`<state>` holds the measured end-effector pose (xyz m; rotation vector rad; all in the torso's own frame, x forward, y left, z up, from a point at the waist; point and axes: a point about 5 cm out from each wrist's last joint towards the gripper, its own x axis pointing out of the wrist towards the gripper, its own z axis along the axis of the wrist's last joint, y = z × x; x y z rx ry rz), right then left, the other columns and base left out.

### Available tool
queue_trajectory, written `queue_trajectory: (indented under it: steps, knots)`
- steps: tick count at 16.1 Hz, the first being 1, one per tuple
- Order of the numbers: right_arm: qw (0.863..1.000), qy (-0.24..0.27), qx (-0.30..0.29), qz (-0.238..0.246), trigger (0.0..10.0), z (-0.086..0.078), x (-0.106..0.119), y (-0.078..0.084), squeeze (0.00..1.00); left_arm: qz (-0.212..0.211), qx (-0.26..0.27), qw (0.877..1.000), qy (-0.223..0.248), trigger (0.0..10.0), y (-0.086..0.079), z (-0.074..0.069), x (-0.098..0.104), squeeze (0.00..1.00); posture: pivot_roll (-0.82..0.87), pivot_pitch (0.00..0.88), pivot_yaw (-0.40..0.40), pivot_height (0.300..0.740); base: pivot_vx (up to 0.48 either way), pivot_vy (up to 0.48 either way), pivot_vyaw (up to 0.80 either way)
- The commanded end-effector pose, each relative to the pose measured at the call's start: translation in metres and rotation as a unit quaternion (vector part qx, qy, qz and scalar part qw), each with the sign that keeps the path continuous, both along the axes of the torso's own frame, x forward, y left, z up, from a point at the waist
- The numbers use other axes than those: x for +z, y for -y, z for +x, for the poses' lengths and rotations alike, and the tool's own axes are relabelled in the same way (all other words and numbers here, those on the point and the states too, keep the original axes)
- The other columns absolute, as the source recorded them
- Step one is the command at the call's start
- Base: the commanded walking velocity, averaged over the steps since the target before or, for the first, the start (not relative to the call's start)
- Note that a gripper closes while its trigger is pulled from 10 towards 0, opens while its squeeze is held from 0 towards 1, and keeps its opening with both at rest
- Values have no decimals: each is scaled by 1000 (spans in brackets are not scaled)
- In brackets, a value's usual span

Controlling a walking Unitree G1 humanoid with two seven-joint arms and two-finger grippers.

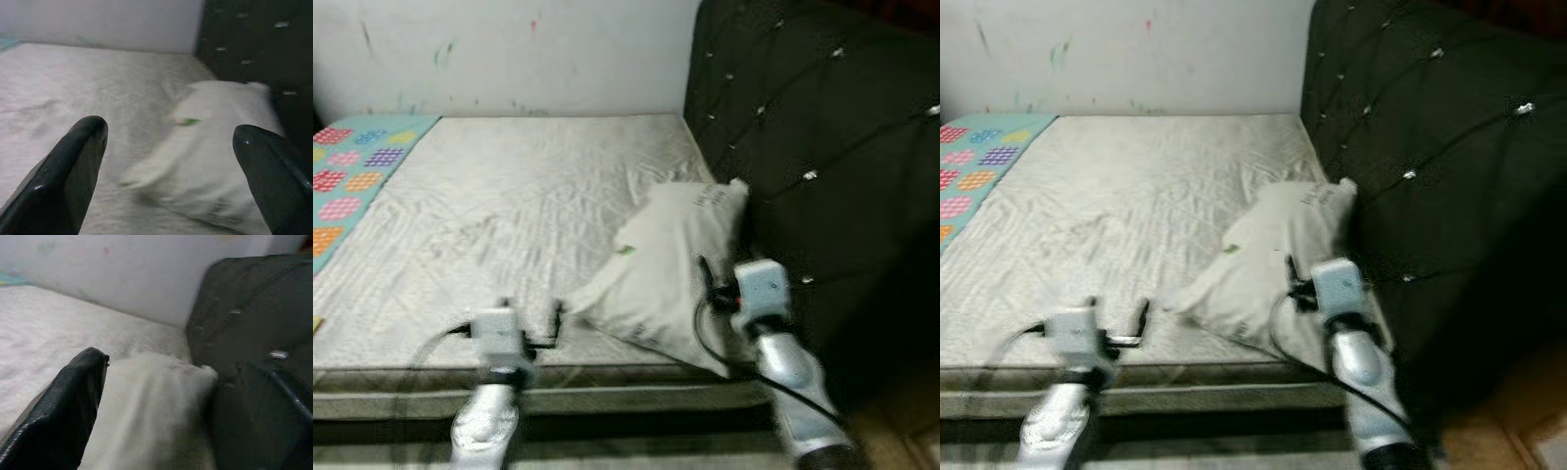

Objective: Clean up the room

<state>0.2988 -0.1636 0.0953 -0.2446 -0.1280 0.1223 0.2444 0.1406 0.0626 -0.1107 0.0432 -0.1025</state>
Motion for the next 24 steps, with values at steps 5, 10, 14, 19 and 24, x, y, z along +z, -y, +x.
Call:
queue_trajectory:
  steps: [5, 10, 14, 19, 24]
  knots:
    - [1000, 6, 16, 9, 10000, 3, 5, -9, 0, -1, 1, 1000, 16, 10000, -9, -4, 3, 0, -83, 0, -9, 740, 0, 0, 0]
    - [1000, 5, 20, 11, 10000, 5, 5, -10, 0, -11, -12, 1000, 25, 10000, -8, -3, 6, 0, -79, 0, -11, 740, 287, 0, 0]
    - [1000, 6, 23, 8, 10000, 5, 5, -11, 0, -14, -19, 999, 26, 10000, -6, -2, 6, 0, -80, 0, -11, 740, 316, 0, 0]
    - [1000, 6, 22, 11, 10000, 5, 5, -11, 0, -14, -18, 999, 26, 10000, -6, -2, 6, 0, -80, 0, -11, 740, 320, 0, 0]
    - [1000, 5, 20, 10, 10000, 4, 3, -9, 0, -15, -17, 1000, 15, 10000, -3, -2, 3, 0, -85, 0, -9, 740, 116, 0, 0]
